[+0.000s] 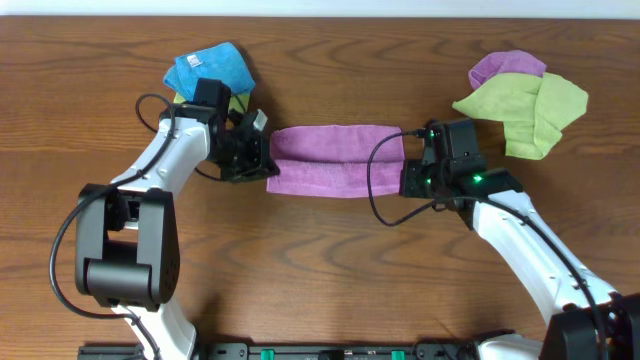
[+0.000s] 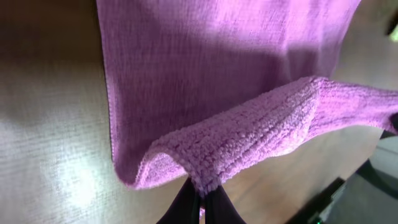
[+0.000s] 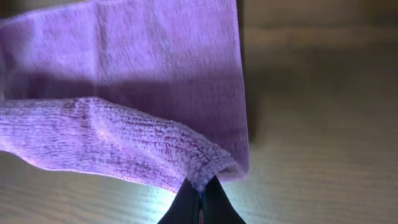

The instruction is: Fold the cloth

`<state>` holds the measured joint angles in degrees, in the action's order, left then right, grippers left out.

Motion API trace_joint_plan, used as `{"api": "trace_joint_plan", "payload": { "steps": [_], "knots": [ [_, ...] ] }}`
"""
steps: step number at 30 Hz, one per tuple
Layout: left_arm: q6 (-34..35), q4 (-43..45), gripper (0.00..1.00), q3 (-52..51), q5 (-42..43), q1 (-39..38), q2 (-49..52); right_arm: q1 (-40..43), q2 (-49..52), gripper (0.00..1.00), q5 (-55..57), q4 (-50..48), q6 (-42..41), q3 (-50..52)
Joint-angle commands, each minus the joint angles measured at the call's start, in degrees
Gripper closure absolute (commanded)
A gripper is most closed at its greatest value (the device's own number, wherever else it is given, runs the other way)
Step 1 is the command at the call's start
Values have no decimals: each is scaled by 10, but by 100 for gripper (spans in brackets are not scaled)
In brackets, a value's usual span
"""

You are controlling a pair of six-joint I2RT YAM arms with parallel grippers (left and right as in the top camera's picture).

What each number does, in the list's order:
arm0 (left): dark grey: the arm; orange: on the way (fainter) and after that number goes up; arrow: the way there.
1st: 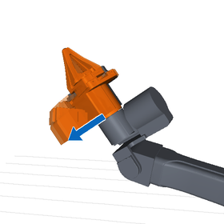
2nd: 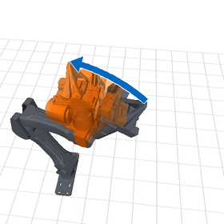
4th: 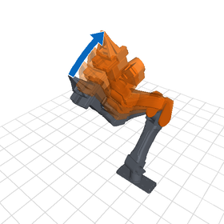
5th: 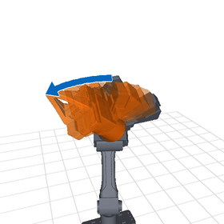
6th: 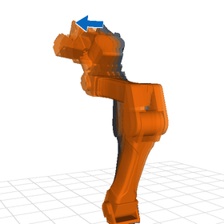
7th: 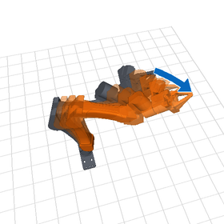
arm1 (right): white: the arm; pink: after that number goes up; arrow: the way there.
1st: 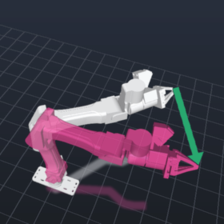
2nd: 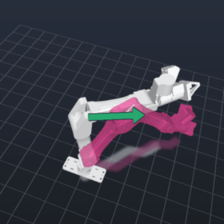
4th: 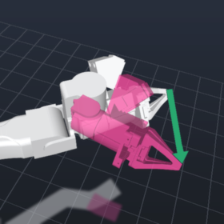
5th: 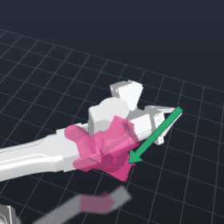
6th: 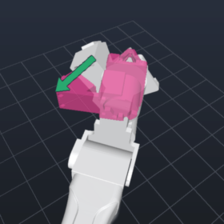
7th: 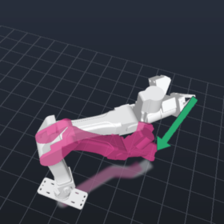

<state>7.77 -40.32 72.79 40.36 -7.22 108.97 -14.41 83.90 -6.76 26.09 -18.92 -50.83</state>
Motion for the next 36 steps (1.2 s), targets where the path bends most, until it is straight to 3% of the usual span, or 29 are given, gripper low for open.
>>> {"api": "trace_joint_plan", "payload": {
  "steps": [1,14,26,36],
  "knots": [
    [33,26,94,13,-8,2,-3,7,8,99,14,-16,-3,0],
    [111,166,95,13,-70,2,-3,17,99,99,14,-111,-1,-18],
    [138,218,94,13,-108,0,5,26,193,99,21,-122,14,-106],
    [141,231,94,13,-106,1,55,26,203,99,47,-95,19,-116]
  ]
}}
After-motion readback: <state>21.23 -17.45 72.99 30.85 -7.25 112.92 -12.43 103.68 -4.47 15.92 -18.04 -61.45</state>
